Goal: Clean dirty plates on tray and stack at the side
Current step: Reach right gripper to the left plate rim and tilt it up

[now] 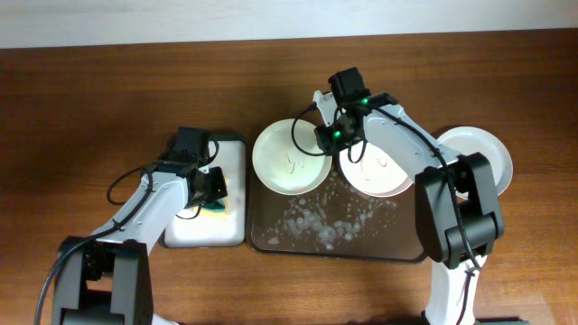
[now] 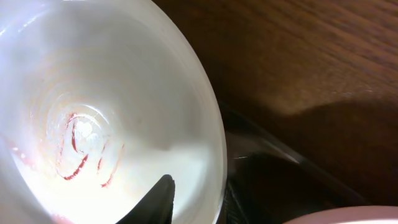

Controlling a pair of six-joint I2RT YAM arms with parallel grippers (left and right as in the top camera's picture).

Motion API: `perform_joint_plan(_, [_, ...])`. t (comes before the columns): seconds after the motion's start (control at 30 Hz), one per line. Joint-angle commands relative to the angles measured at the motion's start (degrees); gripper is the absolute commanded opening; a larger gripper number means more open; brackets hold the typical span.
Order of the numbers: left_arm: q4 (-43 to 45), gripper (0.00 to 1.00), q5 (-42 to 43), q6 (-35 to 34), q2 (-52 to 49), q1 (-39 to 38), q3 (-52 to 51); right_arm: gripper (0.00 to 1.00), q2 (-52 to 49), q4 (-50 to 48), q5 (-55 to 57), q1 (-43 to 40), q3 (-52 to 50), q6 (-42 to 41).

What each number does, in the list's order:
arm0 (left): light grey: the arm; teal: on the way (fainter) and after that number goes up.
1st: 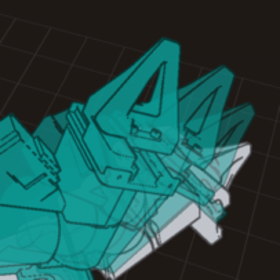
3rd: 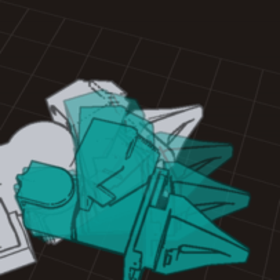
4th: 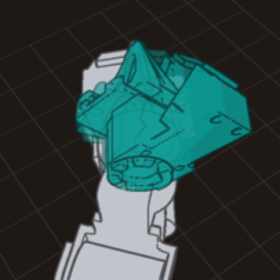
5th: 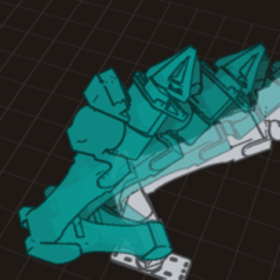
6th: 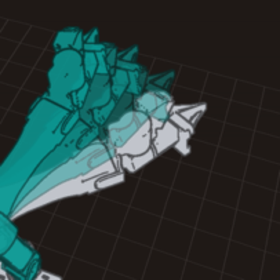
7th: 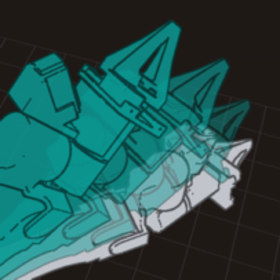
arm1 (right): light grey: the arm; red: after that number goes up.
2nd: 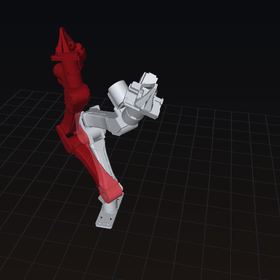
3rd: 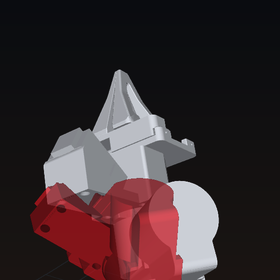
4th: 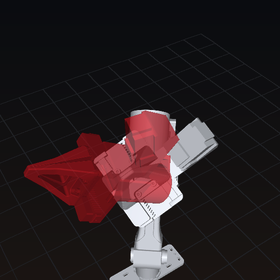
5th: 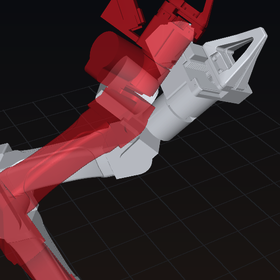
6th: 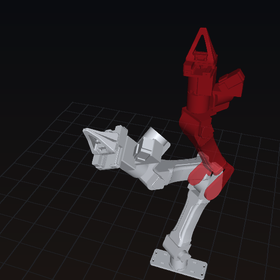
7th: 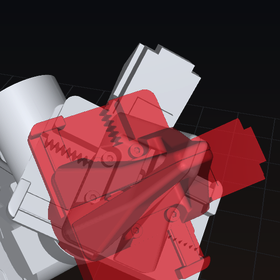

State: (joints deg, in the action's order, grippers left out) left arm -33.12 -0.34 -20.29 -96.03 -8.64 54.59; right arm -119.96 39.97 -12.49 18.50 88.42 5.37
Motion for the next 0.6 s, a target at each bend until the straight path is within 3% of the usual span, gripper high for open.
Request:
perform_joint_plan(0.0, [0.07, 0.00, 0.63, 1.07, -0.42, 0.17, -0.11, 0.27, -1.25, 0.09, 2.03, 0.24, -2.23, -2.54])
perform_joint_plan(0.27, [0.11, 0.00, 0.61, 1.07, -0.42, 0.20, -0.11, 0.04, -0.83, 1.44, 1.57, 0.35, -2.78, -4.00])
perform_joint_plan(0.57, [0.09, 0.00, 0.61, 1.07, -0.42, 0.20, -0.11, 0.04, 4.50, 20.20, -2.51, 0.48, -1.64, -4.39])
